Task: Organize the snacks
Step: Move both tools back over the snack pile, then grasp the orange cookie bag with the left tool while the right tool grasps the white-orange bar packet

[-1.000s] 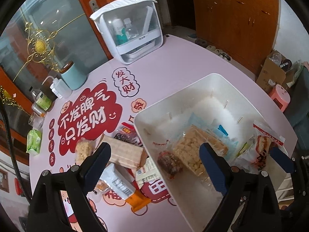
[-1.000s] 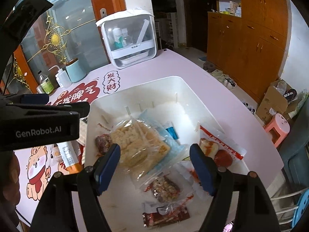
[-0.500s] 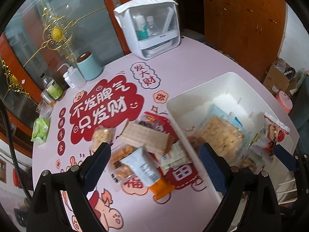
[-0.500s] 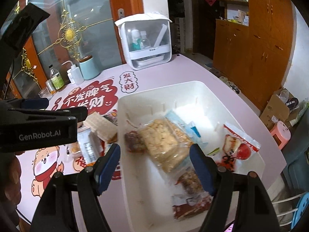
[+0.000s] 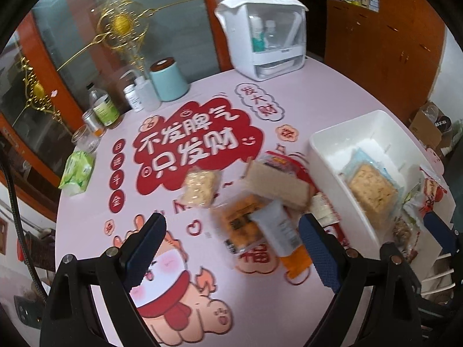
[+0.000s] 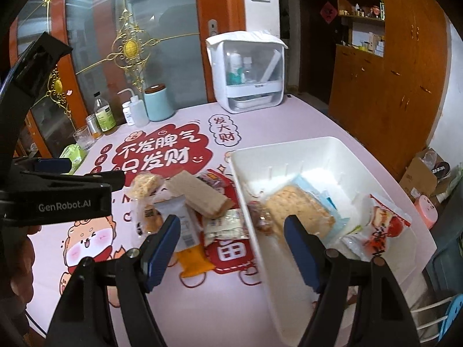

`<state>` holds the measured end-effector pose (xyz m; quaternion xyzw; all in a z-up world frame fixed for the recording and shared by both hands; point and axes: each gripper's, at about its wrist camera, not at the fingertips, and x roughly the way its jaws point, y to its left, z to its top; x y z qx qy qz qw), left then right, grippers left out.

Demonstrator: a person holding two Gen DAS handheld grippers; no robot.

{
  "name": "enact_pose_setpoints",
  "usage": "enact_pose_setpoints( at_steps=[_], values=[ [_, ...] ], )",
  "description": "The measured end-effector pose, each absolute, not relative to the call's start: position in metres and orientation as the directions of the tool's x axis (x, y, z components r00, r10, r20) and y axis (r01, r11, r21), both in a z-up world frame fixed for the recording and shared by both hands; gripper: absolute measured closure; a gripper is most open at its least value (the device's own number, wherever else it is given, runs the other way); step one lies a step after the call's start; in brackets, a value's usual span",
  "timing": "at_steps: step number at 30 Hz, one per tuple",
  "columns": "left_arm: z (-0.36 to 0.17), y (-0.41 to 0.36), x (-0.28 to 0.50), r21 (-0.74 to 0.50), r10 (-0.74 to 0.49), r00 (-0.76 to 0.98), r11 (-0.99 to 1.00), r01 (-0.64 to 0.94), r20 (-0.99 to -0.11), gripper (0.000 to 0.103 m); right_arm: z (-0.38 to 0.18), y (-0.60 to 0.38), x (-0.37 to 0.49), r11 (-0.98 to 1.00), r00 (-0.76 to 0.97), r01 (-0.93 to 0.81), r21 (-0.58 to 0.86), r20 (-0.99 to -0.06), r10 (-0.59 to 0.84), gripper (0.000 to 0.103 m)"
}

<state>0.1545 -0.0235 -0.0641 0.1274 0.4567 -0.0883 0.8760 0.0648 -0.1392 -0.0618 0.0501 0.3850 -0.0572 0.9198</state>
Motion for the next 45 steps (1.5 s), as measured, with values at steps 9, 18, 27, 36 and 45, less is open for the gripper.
enact_pose_setpoints(
  at_steps=[9,18,27,36,45],
  values=[
    [-0.063,0.035,0.16,0.138,-0.016,0.581,0.966,0.221,-0.814,0.011,-0.061,-0.1,0.069,0.992,0.704,0.123,0.019,-0.706,-0.074,0.028],
    [-0.075,0.074,0.165,0.124,-0.007,0.57,0.974,0.191,-0.822,0.011,-0.072,-0.071,0.076,0.995,0.685,0.097,-0.017,-0.724,-0.079,0.028],
    [-0.1,0.093,0.173,0.117,0.001,0.538,0.977,0.181,-0.843,0.011,-0.094,-0.071,0.082,0.994,0.657,0.106,0.027,-0.752,-0.049,0.028],
    [-0.136,0.099,0.186,0.094,-0.011,0.475,0.976,0.196,-0.88,0.011,-0.136,-0.09,0.107,0.981,0.606,0.126,0.151,-0.794,0.044,0.028],
    [-0.17,0.073,0.221,-0.004,-0.092,0.374,0.973,0.229,-0.923,0.011,-0.177,-0.084,0.144,0.996,0.577,0.065,0.068,-0.817,0.018,0.028]
  ],
)
